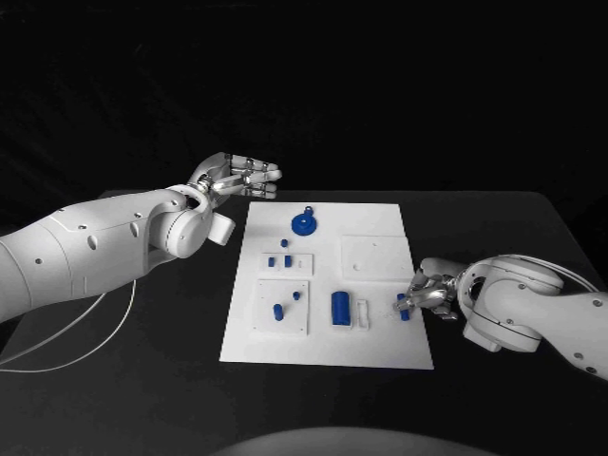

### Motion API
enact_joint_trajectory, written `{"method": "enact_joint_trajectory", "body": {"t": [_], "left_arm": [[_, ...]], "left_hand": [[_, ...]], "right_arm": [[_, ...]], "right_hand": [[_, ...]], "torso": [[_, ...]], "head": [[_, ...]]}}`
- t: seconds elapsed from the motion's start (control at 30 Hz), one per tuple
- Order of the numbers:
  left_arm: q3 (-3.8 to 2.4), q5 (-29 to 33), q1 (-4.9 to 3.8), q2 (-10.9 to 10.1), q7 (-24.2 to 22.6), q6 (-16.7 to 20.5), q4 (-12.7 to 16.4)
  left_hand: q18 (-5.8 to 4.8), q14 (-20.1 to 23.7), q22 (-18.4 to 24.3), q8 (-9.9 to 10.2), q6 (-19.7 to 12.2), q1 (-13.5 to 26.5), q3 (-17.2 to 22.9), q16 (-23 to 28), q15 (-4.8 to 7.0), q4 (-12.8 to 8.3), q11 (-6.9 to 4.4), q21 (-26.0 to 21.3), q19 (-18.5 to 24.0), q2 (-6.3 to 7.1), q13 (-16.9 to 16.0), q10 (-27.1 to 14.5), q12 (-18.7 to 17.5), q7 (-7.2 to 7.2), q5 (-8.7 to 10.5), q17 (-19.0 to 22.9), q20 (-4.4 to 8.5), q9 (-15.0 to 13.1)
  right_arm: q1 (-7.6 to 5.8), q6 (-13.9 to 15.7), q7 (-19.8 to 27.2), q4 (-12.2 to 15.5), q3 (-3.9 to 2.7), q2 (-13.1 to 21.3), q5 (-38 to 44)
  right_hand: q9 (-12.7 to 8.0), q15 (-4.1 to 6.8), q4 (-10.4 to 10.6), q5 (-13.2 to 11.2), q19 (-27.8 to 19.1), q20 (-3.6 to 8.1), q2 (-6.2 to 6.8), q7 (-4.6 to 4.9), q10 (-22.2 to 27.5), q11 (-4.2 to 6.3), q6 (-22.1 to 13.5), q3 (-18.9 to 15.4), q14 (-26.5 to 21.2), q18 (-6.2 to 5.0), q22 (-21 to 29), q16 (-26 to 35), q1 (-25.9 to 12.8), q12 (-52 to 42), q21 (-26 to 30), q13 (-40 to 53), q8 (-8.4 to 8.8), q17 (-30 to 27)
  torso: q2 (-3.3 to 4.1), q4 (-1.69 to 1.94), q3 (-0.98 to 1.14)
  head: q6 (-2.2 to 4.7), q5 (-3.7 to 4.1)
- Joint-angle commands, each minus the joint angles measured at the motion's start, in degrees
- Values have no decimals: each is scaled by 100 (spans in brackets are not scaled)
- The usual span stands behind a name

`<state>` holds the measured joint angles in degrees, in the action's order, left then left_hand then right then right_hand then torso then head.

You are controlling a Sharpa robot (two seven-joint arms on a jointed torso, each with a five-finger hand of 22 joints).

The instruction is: Assemble the parts on the task board

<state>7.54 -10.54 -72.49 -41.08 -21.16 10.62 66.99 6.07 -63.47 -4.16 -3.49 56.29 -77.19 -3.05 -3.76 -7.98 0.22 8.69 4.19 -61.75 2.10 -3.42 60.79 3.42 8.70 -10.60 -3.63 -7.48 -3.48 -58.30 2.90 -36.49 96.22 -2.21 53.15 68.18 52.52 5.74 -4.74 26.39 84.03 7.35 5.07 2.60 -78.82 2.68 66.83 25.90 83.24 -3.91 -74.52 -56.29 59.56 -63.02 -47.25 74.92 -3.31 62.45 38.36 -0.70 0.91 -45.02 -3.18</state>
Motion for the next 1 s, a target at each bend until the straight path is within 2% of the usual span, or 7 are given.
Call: {"method": "enact_joint_trajectory", "body": {"t": [0.03,0.53,0.63,0.83,1.0], "left_arm": [[-3,6,-2,7,-10,-99,9],[2,6,-1,17,-4,-143,1],[3,6,-1,20,1,-151,-1],[4,6,-1,22,5,-159,-6],[5,6,-1,23,10,-168,-4]], "left_hand": [[-43,-23,-6,-16,-49,-8,7,17,-5,40,3,18,-15,-12,6,-10,-6,6,11,-4,-2,-6],[-42,-21,-6,-17,-30,52,-9,17,-7,97,5,17,-13,-44,6,-21,-5,-3,48,-4,-4,-7],[-42,-21,-6,-17,-30,52,-9,17,-7,97,5,17,-13,-44,6,-21,-5,-3,48,-4,-4,-7],[-42,-21,-6,-17,-30,52,-9,17,-7,97,5,17,-13,-44,6,-21,-5,-3,48,-4,-4,-7],[-42,-21,-6,-17,-30,52,-9,17,-7,97,5,17,-13,-44,6,-21,-5,-3,48,-4,-4,-7]], "right_arm": [[39,115,-44,75,17,-2,-770],[21,115,-37,197,-8,-127,-1066],[21,118,-38,194,-8,-174,-1027],[20,75,-41,158,-8,-290,-1003],[20,72,-40,142,-7,-343,-992]], "right_hand": [[-1752,34,-1063,-34,313,-6,-156,27,-40,15,-10,1042,11,-71,-8,31,144,25,27,105,-40,-4],[-1767,32,-1056,-196,310,-7,-186,29,-21,12,-12,983,10,-71,-8,60,192,63,73,66,-37,-22],[-1782,30,-1069,-427,311,-9,-214,34,-15,8,-19,1022,10,-73,-7,62,220,67,90,58,-36,-21],[-1791,29,-1062,-435,313,-11,-203,34,-11,7,-15,1036,12,-73,-12,62,211,69,94,50,-38,-19],[-1795,29,-1059,-435,313,-11,-208,35,-8,6,-17,1011,12,-73,-14,65,220,71,103,45,-38,-19]], "torso": [[-1,2,0],[0,6,-3],[0,7,-3],[4,6,1],[0,2,1]], "head": [[-2,4],[-25,0],[-33,-1],[-67,-28],[-51,-38]]}}
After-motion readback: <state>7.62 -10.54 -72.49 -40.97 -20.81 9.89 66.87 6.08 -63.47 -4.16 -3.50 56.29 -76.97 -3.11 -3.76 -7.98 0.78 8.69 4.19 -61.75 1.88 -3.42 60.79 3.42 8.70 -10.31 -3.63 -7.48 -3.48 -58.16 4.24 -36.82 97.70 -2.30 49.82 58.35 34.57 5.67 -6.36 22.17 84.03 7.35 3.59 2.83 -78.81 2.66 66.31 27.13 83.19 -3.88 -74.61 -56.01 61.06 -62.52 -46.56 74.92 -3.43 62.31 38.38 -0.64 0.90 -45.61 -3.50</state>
